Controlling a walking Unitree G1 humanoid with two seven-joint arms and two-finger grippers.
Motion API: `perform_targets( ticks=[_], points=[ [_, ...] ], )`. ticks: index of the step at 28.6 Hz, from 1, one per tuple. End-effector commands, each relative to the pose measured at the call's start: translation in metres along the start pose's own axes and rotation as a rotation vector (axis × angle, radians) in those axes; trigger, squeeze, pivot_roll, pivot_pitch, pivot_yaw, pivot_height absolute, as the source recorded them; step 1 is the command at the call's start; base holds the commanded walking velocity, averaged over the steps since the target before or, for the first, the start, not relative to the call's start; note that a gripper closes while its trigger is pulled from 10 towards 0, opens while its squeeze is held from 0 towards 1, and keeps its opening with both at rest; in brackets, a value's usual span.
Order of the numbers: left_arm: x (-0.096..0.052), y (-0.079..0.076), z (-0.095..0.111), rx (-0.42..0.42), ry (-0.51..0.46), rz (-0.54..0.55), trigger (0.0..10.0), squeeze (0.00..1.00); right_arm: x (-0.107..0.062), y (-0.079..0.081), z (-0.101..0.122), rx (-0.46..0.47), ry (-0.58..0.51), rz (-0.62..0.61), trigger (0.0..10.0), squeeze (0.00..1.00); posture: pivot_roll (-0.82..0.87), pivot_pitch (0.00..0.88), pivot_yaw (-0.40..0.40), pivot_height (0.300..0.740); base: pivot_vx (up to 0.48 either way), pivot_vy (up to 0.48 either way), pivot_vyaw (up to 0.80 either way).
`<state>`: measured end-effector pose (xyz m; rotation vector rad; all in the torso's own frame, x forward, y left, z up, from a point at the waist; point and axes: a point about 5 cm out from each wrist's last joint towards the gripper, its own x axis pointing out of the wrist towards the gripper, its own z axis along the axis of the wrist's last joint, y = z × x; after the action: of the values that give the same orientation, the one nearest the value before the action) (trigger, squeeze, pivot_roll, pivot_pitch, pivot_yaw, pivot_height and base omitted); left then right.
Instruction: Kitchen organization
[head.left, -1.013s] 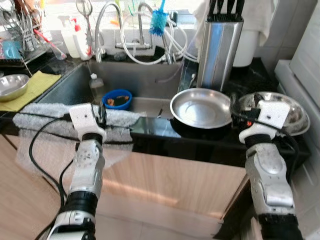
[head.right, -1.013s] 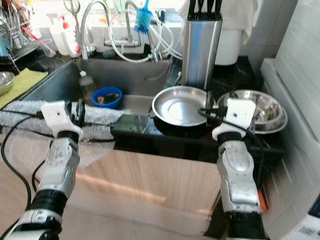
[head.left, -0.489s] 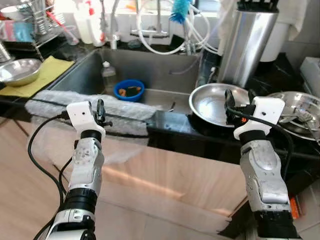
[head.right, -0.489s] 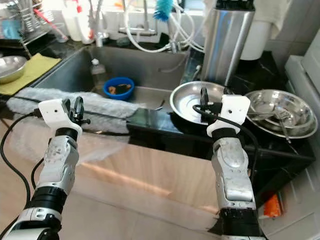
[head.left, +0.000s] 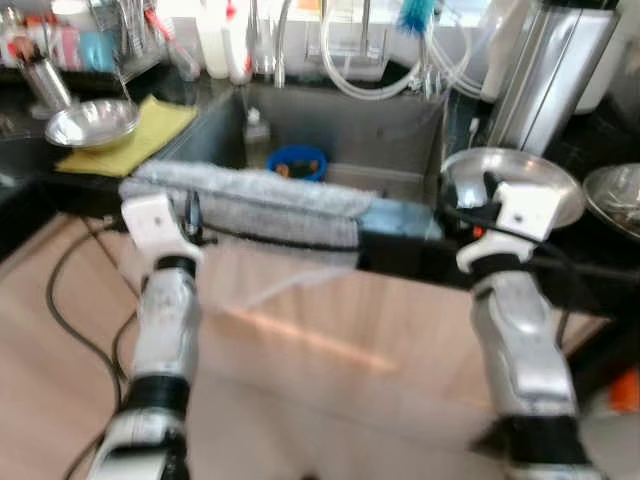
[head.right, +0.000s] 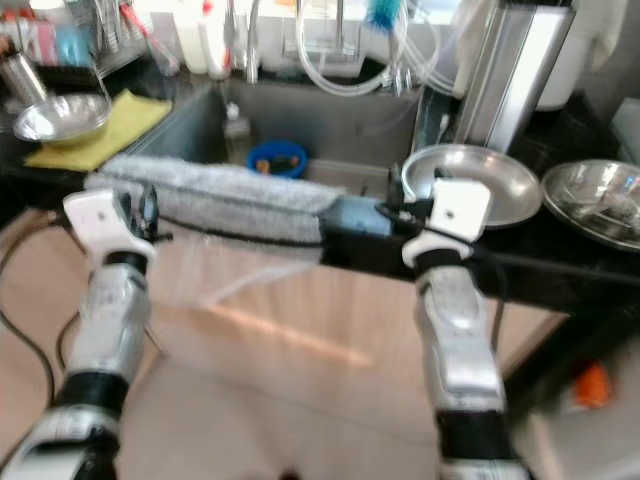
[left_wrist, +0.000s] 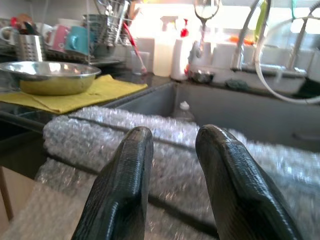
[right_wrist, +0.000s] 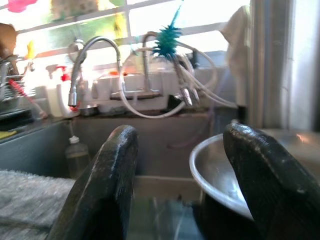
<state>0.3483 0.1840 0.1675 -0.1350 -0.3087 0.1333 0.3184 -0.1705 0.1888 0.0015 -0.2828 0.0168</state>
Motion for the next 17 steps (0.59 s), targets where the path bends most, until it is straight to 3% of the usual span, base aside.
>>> perform_targets(
  ticks=[1,4,9,11,17],
  points=[
    [0.0032,0.0030,0.0071,0.004,-0.020,0.002,10.0,0.00,0.0018,0.0052,0.0078,0.005,-0.032,0.011,10.0,0.00,-0.11,0.092,0.046,0.740,0.000,0.390,0.00],
    [0.0036,0.0031,0.0077,0.004,-0.020,0.001,10.0,0.00,0.0015,0.0075,0.0075,0.017,-0.030,0.013,10.0,0.00,-0.10,0.093,0.048,0.740,0.000,0.390,0.00],
    [0.0047,0.0024,0.0088,0.007,-0.017,-0.015,10.0,0.00,0.0021,0.0095,0.0046,0.051,-0.007,0.000,10.0,0.00,-0.10,0.095,0.054,0.740,0.000,0.390,-0.61],
    [0.0052,-0.0012,0.0080,0.022,-0.008,-0.042,10.0,0.00,0.0017,0.0093,0.0056,0.041,-0.024,-0.002,10.0,0.00,-0.10,0.097,0.055,0.740,0.000,0.000,-0.64],
    [0.0057,-0.0061,0.0095,0.008,-0.002,-0.075,10.0,0.00,0.0006,0.0110,0.0045,0.040,-0.023,-0.014,10.0,0.00,-0.09,0.101,0.060,0.740,0.056,0.000,0.00]
  ],
)
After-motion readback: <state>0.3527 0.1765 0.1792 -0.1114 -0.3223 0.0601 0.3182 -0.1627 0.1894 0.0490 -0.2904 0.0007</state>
